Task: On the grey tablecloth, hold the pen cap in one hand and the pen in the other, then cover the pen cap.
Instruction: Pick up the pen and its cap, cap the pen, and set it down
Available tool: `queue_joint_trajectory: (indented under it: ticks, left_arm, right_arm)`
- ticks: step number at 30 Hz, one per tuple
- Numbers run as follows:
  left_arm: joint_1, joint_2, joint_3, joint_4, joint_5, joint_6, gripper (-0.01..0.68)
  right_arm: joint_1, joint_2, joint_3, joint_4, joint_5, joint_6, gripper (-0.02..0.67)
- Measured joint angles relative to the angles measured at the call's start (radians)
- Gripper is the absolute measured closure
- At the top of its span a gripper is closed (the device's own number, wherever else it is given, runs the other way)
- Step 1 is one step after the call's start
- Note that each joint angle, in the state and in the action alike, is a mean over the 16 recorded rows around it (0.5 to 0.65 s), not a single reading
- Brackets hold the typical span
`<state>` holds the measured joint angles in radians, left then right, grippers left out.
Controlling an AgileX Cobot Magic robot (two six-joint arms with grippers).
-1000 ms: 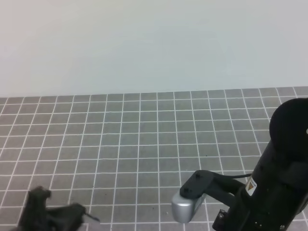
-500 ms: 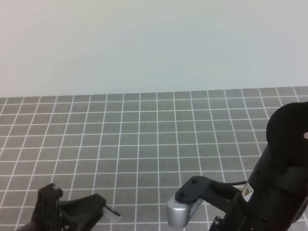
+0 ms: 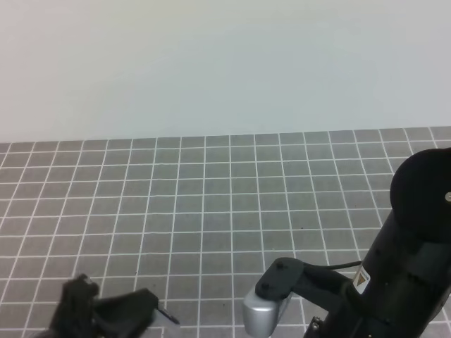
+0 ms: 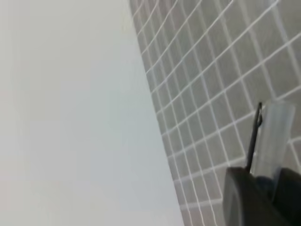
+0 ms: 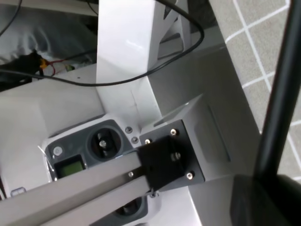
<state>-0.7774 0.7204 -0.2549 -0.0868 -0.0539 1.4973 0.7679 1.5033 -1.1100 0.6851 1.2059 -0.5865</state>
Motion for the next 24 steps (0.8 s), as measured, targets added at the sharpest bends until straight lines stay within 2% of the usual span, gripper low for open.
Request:
queue_joint_trajectory:
  ticks: [11, 24]
  left_arm:
    - [-0.067, 0.000, 0.000, 0.010, 0.004, -0.032, 0.613]
    - [-0.072, 0.000, 0.026, 0.012, -0.015, -0.062, 0.623]
  right_arm:
    - [0.000, 0.020, 0.000, 0.004, 0.000, -0.011, 0.582]
    - [0.000, 0.044, 0.000, 0.007, 0.000, -0.013, 0.582]
